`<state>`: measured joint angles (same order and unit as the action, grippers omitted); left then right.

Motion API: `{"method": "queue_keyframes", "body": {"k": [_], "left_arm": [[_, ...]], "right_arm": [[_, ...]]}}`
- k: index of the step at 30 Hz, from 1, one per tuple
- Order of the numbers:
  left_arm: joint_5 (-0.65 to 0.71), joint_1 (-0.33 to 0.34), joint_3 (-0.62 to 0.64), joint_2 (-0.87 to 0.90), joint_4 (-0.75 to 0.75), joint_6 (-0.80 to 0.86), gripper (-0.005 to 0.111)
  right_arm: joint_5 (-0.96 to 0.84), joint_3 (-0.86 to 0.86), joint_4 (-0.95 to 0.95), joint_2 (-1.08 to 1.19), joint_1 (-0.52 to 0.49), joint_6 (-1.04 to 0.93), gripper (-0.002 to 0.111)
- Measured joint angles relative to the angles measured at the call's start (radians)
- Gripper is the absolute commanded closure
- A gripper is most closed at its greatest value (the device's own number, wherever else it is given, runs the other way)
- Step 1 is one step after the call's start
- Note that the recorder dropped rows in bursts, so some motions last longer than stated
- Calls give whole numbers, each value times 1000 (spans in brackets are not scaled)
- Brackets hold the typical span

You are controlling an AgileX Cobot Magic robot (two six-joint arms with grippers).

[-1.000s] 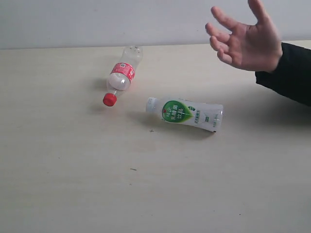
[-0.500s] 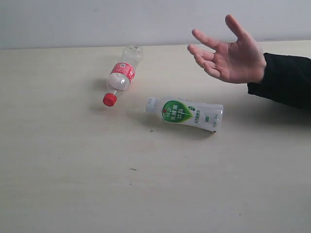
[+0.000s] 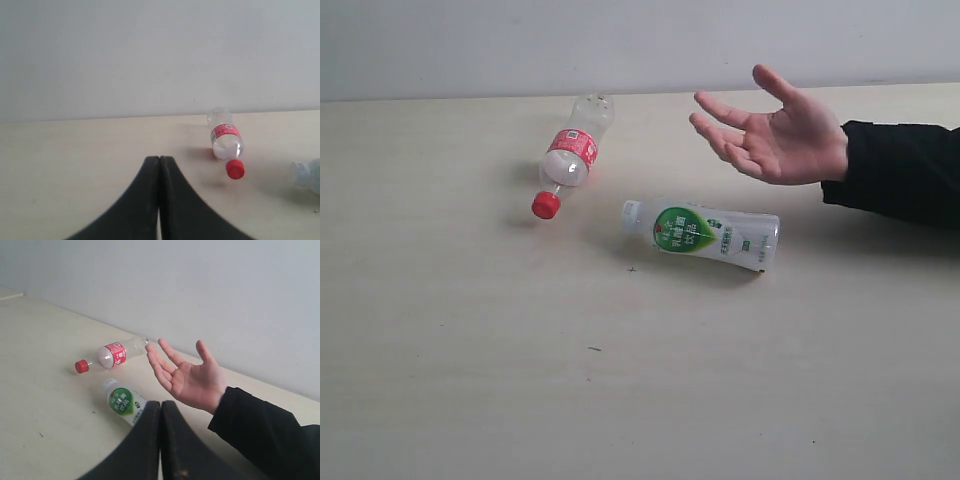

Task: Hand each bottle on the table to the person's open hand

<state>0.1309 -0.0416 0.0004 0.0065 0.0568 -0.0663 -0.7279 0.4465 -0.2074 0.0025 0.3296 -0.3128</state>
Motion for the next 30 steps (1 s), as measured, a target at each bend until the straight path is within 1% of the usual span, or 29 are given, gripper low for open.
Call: {"method": "queue_keyframes", "body": {"k": [2, 6, 9, 10, 11, 13, 15, 17, 19, 24, 28, 30], "left_arm": [[-50, 0, 2, 0, 4, -13, 107], [-215, 0, 2, 0, 6, -77, 107], [-312, 0, 2, 0, 6, -93, 107], [-346, 0, 2, 0, 8, -125, 107], [-376, 0, 2, 0, 8, -177, 107], [-446, 0, 2, -1, 8, -366, 107], [-485, 0, 2, -1, 8, -522, 107], [-519, 0, 2, -1, 8, -617, 107], [-575, 0, 2, -1, 8, -665, 107], [-725, 0, 2, -1, 16, -719, 107], [-751, 0, -3, -1, 36, -803, 107], [-785, 0, -22, -1, 83, -817, 107]], "right_arm": [[0, 0, 0, 0, 0, 0, 108], [0, 0, 0, 0, 0, 0, 108], [0, 0, 0, 0, 0, 0, 108], [0, 0, 0, 0, 0, 0, 108], [0, 0, 0, 0, 0, 0, 108], [0, 0, 0, 0, 0, 0, 108], [0, 0, 0, 0, 0, 0, 108], [0, 0, 0, 0, 0, 0, 108], [0, 0, 0, 0, 0, 0, 108], [0, 0, 0, 0, 0, 0, 108], [0, 0, 0, 0, 0, 0, 108], [0, 0, 0, 0, 0, 0, 108]]}}
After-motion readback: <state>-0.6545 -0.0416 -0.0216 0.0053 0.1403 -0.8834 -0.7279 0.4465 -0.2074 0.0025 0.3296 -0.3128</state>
